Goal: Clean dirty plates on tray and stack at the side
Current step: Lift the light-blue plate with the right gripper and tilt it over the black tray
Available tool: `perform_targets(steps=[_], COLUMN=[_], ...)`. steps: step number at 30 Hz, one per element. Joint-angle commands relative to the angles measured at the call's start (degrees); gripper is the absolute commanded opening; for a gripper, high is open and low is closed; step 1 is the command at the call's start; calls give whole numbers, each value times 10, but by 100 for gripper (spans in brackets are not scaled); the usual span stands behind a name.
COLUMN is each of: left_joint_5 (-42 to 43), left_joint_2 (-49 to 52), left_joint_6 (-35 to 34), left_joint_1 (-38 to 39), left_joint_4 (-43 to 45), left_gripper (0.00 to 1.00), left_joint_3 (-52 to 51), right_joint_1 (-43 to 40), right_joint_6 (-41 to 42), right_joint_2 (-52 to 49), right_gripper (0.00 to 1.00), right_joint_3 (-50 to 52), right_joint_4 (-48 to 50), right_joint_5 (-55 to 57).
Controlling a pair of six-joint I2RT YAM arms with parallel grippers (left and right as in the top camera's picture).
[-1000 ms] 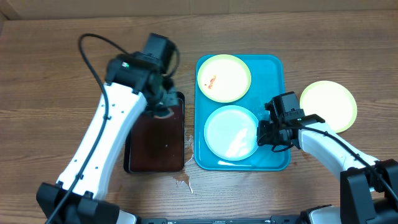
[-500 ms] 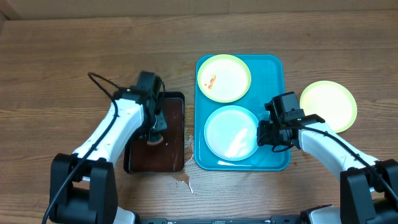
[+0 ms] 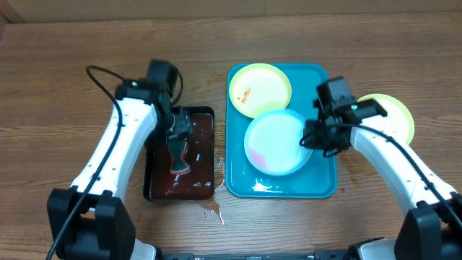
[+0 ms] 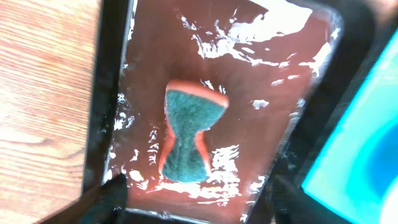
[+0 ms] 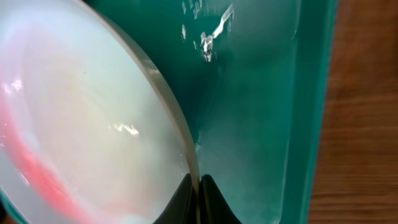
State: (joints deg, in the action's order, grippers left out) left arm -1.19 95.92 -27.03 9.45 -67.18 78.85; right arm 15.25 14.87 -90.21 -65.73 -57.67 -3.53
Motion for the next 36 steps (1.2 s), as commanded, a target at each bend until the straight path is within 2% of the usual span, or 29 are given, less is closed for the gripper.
perform_targets(steps=[1, 5, 11, 16, 23, 29, 36], left_joint_5=[6, 6, 28, 22, -12, -11, -12], left_joint_2=[-8, -8, -8, -8, -8, -8, -8], left_joint_6=[9, 9, 9, 9, 9, 9, 9], left_joint_1=[-24, -68, -139, -166, -167, -167, -167], left_joint_4=[-24, -65, -97, -106, -119, -119, -119], left_gripper=[79, 100, 100, 100, 100, 100, 100], left_joint_3=[81, 173, 268, 274, 274, 274, 274], right_joint_1=[42, 107, 227, 316, 421, 495, 557], right_joint_6=[-36, -59, -60, -59, -59, -59, -60], right_joint_2=[3, 3, -3, -30, -80, -82, -82], right_gripper=[4, 4, 4, 4, 4, 4, 4], right_joint_3=[-92, -163, -172, -168, -168, -168, -169], right_joint_4=[-22, -28, 64, 113, 117, 126, 131], right_joint_5=[42, 75, 145, 256, 429, 591, 729])
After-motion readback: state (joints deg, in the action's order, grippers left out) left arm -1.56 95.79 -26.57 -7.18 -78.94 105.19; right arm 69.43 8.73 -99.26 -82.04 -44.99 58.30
